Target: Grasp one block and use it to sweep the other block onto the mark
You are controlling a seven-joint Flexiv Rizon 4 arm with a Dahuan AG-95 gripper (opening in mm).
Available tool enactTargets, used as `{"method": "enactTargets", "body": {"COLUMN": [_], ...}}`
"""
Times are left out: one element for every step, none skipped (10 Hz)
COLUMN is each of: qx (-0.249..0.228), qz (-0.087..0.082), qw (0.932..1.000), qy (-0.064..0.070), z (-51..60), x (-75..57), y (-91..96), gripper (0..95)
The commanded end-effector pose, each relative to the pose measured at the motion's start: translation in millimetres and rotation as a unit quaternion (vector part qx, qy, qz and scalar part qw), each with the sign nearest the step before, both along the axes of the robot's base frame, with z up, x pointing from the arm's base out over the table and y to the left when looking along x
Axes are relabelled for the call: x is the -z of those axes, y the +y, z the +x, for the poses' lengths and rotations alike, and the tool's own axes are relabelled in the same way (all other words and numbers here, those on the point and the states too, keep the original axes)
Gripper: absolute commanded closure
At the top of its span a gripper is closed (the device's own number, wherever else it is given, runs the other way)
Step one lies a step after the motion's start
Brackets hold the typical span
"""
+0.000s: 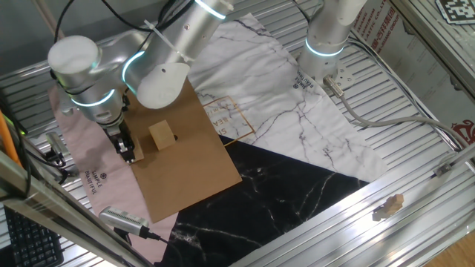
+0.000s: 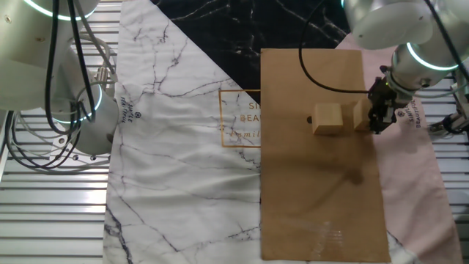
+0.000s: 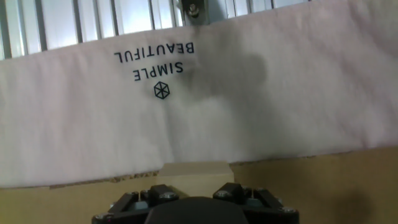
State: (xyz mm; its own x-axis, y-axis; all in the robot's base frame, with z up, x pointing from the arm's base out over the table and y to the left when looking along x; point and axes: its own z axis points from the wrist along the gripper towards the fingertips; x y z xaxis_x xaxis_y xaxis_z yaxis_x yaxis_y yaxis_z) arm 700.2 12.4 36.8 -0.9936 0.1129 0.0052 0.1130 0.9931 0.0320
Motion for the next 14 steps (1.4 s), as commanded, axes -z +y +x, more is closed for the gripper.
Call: {"method": "enactTargets", "body": {"qx": [-0.001, -0.001, -0.002, -0.002, -0.003, -0.005, -0.007, -0.008, -0.010, -0.012, -0.013, -0.014, -0.018, -0.019], "qz": [0.000, 0.000, 0.000, 0.000, -0.001, 0.000, -0.001, -0.001, 0.000, 0.000, 0.001, 0.002, 0.000, 0.000], "qw": [1.0000, 1.0000, 1.0000, 1.0000, 1.0000, 0.9999, 0.9999, 0.9999, 0.9999, 0.9999, 0.9999, 0.9998, 0.9998, 0.9997], "qy": [0.005, 0.007, 0.009, 0.009, 0.009, 0.010, 0.011, 0.012, 0.012, 0.012, 0.012, 0.012, 0.013, 0.013], "z": [-5.3, -7.3, -10.0, -10.6, -14.5, -16.4, -17.3, -18.0, -18.4, -18.6, -18.9, -19.2, -20.1, -22.6], "x": [-1.1, -1.1, -0.8, -0.8, -1.2, -2.1, -3.0, -3.4, -3.4, -3.5, -3.8, -4.1, -4.5, -4.6], "y": [-1.4, -2.4, -3.9, -4.2, -5.6, -5.7, -5.4, -5.3, -5.3, -5.3, -5.2, -5.0, -5.0, -5.1], "gripper": [95.0, 95.0, 95.0, 95.0, 95.0, 95.0, 95.0, 95.0, 95.0, 95.0, 95.0, 95.0, 95.0, 95.0]}}
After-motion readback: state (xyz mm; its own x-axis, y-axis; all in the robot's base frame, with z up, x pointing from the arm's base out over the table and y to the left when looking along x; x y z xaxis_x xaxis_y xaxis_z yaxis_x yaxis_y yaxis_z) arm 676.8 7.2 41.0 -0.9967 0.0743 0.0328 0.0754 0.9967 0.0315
